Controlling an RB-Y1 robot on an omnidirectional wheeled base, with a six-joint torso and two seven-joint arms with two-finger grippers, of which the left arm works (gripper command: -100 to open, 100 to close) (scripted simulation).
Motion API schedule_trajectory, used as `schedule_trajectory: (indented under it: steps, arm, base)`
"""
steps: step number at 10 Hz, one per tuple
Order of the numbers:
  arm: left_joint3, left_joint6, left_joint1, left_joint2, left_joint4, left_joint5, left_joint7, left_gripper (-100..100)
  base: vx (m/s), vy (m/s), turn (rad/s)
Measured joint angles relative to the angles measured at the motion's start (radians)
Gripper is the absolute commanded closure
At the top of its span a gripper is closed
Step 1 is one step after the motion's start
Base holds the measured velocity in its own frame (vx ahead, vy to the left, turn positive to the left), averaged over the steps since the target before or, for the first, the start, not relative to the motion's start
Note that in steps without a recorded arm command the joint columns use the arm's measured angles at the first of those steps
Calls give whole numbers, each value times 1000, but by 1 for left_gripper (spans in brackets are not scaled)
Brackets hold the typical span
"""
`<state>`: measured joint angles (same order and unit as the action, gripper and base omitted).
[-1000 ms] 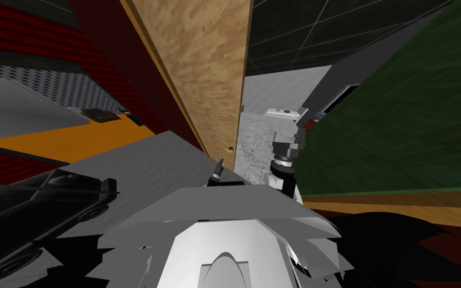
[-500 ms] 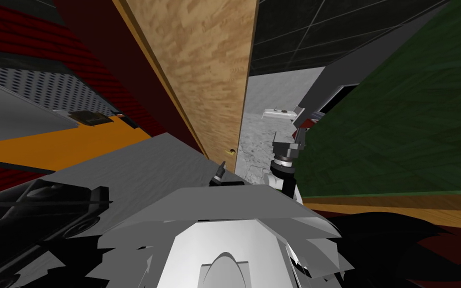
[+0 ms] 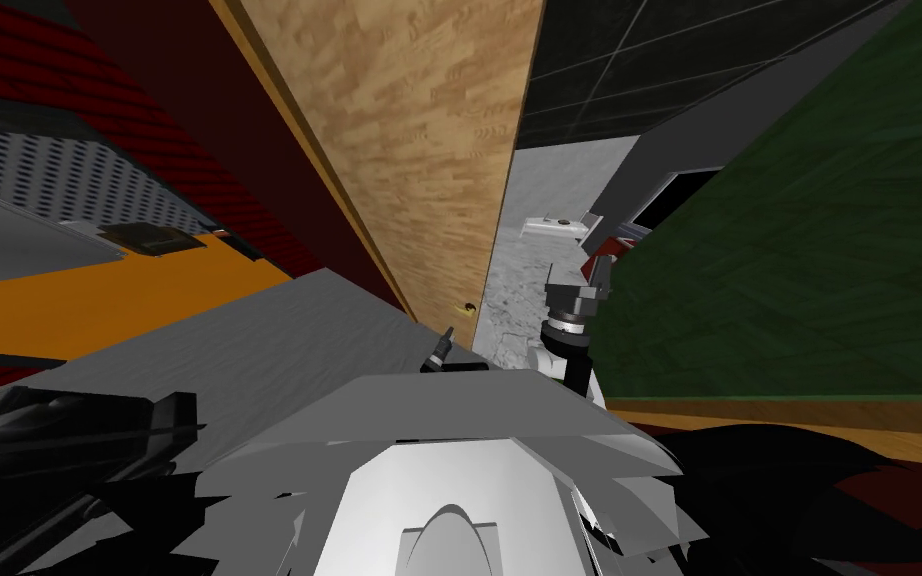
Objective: Push the door open
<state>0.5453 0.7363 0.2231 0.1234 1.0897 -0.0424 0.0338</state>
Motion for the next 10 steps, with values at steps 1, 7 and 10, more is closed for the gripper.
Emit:
schedule_trajectory:
  steps: [1,7,10]
  arm:
    - [1,0,-1,1,-1,0,1,-100]
    - [-17,9,-22,-16,-37,4,-1,-100]
    - [-24,15,-32,-23,-53,6,-1,100]
  base:
    - [99,-46,-37]
    - [172,-95,-29]
    - [80,-46,-8]
